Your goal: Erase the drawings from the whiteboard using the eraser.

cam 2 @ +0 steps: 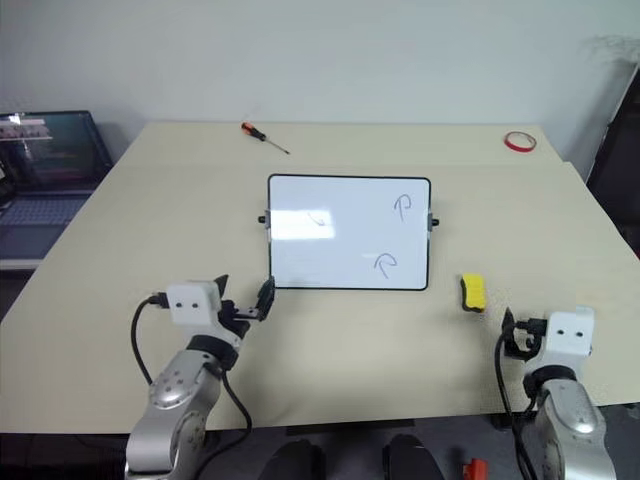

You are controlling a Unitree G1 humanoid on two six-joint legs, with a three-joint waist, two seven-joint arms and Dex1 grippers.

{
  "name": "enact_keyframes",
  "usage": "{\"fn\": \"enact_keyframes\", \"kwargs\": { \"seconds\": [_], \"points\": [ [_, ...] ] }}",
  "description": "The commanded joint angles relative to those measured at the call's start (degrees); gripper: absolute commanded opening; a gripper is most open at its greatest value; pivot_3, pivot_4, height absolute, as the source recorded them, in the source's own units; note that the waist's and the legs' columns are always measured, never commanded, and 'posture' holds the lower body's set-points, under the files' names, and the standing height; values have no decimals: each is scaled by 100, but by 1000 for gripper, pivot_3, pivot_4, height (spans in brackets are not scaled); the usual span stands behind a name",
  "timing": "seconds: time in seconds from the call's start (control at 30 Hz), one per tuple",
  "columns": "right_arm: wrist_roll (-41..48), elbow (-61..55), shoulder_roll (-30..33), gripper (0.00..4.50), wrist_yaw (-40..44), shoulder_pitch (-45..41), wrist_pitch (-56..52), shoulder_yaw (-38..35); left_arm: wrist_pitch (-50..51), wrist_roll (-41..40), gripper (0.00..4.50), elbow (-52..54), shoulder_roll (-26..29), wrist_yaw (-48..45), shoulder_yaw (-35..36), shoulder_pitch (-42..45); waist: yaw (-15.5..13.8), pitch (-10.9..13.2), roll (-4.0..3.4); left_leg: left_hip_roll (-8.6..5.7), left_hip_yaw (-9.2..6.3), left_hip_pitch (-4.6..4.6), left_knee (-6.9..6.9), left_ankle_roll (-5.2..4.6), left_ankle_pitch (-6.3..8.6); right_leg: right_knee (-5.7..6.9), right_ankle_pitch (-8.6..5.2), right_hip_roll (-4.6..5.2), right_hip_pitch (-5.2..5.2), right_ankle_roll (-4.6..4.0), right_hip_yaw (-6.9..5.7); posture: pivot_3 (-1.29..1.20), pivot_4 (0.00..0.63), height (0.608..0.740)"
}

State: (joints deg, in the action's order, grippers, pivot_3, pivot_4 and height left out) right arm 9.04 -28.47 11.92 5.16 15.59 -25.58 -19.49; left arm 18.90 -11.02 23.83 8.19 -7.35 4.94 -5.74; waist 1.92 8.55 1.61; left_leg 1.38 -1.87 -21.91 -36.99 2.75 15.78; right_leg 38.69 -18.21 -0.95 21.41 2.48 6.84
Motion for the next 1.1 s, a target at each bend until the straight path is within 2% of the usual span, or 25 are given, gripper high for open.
{"fn": "enact_keyframes", "kwargs": {
  "seconds": [0.03,0.57,0.87,1.1],
  "points": [
    [57,-436,-18,4453,-24,-3,-9,-20,64,-40,4500,430,51,-55,-50,-10,9,1,-1,0,2,1,0,0,0,0,0,0,0,0,1,0,150,740],
    [-143,-636,-392,4453,-365,-167,-110,425,22,-34,4500,122,169,-184,72,287,0,7,-4,-1,-1,2,0,0,0,1,-1,0,0,1,-1,0,150,740],
    [-58,-761,-280,4453,-300,-148,-193,231,-10,-28,4500,91,139,-227,-46,453,0,8,-4,-1,-2,1,0,0,0,2,-1,0,0,1,-2,0,150,740],
    [68,-843,-152,4453,-272,-496,-459,128,290,-591,4500,-229,496,-1350,-413,994,1,8,-4,-3,0,2,-1,0,0,4,-1,-3,0,1,-4,0,150,740]
  ]
}}
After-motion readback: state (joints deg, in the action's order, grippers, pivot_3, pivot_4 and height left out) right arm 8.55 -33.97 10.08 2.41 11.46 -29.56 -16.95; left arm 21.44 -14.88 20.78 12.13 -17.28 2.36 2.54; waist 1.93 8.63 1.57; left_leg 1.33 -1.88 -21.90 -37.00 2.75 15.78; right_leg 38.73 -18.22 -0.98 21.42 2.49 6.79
